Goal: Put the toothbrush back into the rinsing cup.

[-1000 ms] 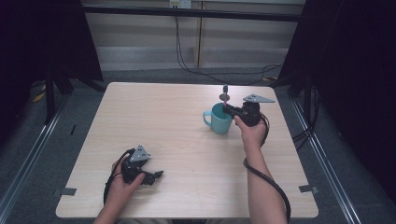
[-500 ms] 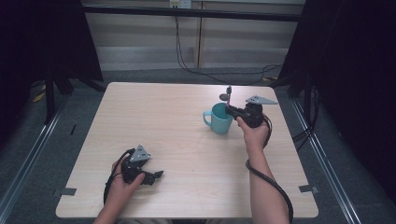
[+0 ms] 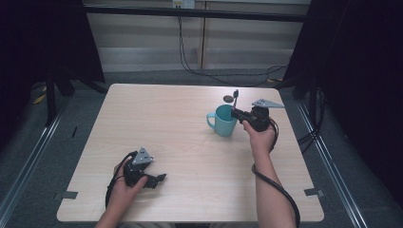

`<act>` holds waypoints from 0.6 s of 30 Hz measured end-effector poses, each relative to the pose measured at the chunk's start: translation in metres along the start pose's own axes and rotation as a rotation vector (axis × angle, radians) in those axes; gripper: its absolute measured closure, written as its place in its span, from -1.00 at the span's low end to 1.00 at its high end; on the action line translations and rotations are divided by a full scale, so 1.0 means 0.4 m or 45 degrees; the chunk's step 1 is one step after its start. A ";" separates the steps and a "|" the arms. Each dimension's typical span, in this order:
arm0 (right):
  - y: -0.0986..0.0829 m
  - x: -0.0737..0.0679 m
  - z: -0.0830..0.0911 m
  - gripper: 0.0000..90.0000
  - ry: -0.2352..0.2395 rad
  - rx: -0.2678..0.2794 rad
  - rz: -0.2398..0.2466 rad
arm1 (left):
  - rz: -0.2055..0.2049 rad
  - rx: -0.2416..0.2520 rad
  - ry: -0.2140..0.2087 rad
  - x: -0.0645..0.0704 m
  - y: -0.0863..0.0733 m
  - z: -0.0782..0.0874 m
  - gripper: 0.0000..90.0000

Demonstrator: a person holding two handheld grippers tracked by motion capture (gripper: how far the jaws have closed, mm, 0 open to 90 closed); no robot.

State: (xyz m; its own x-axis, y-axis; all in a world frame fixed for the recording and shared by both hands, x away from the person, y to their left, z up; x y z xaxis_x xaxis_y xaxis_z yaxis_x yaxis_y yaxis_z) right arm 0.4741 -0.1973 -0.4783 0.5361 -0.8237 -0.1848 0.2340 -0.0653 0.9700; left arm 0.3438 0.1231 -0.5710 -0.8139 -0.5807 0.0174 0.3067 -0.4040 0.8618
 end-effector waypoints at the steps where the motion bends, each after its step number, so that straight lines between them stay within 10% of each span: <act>1: 0.001 0.000 0.001 0.80 -0.002 0.000 -0.004 | -0.005 0.000 0.004 -0.001 0.000 0.000 -0.66; 18: 0.002 0.012 0.027 0.75 -0.021 0.011 -0.006 | -0.001 0.000 0.006 -0.001 0.000 0.000 -0.66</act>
State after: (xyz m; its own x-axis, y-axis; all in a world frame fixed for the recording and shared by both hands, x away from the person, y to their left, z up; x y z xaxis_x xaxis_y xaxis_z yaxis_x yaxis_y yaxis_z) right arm 0.4681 -0.2074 -0.4767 0.5217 -0.8324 -0.1869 0.2295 -0.0741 0.9705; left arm 0.3441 0.1233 -0.5709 -0.8120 -0.5834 0.0142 0.3057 -0.4045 0.8619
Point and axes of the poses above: each handheld gripper's, and its own axes: z roughly backward along the jaws, y roughly out of its top, x roughly to its right, the point moved 9 cm from there along -z, roughly forward along the jaws, and after that the axes turned 13 degrees about x, right-handed, at the moved point
